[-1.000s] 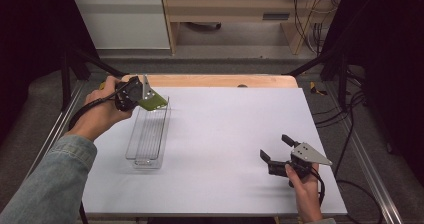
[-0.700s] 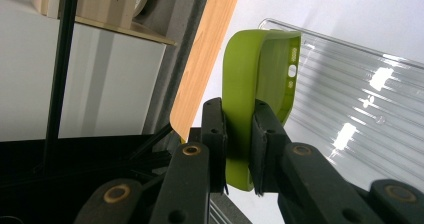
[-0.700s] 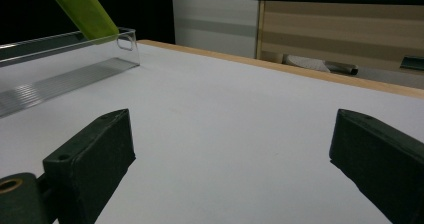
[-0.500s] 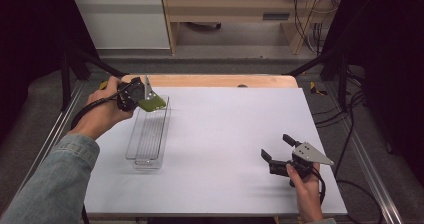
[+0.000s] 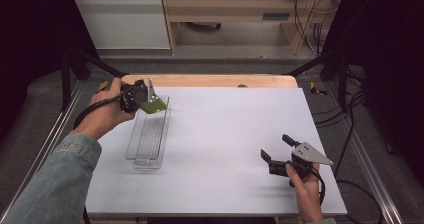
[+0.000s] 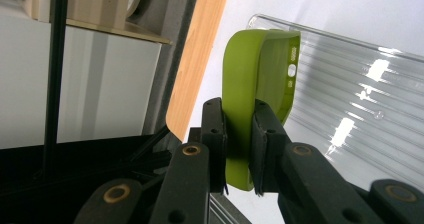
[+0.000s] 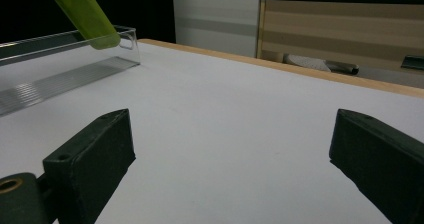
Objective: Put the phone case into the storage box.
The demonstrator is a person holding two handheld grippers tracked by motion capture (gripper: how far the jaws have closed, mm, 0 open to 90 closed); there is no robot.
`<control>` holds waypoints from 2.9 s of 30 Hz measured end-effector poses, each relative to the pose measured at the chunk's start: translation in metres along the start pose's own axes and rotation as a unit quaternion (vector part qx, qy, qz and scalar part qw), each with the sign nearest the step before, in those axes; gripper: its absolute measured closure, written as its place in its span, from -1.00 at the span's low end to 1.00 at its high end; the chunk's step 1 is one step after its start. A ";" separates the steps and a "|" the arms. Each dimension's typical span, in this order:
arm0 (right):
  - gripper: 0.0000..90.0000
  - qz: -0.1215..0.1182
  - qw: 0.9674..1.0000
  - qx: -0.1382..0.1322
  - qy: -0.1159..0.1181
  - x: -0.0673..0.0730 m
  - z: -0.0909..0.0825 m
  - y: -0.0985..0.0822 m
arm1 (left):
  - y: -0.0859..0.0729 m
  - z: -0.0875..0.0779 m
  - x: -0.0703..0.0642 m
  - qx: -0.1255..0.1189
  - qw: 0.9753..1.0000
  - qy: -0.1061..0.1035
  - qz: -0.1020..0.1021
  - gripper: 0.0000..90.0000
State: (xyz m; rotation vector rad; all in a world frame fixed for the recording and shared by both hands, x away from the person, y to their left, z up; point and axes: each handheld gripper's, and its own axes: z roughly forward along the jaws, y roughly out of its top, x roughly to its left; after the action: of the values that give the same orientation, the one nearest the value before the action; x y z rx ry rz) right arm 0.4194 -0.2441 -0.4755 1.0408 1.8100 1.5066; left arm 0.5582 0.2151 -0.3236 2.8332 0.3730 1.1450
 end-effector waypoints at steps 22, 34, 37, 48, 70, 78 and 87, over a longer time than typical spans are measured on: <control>-0.90 -0.002 1.000 0.002 0.000 -0.001 0.000 -0.001 | 0.003 0.015 -0.003 0.004 1.000 -0.008 0.009 0.75; -0.90 -0.001 1.000 0.003 0.000 -0.001 0.001 -0.001 | 0.004 0.014 -0.002 0.006 1.000 -0.011 0.016 0.75; -0.90 -0.002 1.000 0.002 0.000 -0.001 0.001 -0.001 | 0.004 0.015 -0.002 0.006 1.000 -0.012 0.016 0.75; -0.90 -0.002 1.000 0.003 0.000 0.000 0.001 -0.001 | 0.004 0.018 -0.001 0.006 1.000 -0.018 0.016 0.75; -0.90 -0.002 1.000 0.007 0.004 0.000 0.003 -0.002 | 0.008 0.032 0.003 0.012 0.999 -0.031 0.028 0.75; -0.90 -0.001 1.000 0.007 0.005 0.000 0.003 -0.002 | 0.011 0.035 0.007 0.015 0.999 -0.034 0.032 0.75; -0.90 -0.001 1.000 0.008 0.005 0.000 0.003 -0.002 | 0.010 0.035 0.007 0.015 0.999 -0.039 0.032 0.75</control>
State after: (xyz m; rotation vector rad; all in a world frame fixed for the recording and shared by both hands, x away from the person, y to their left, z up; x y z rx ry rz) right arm 0.4214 -0.2428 -0.4783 1.0412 1.8309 1.5013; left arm 0.5893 0.2079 -0.3422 2.9258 0.2986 1.0452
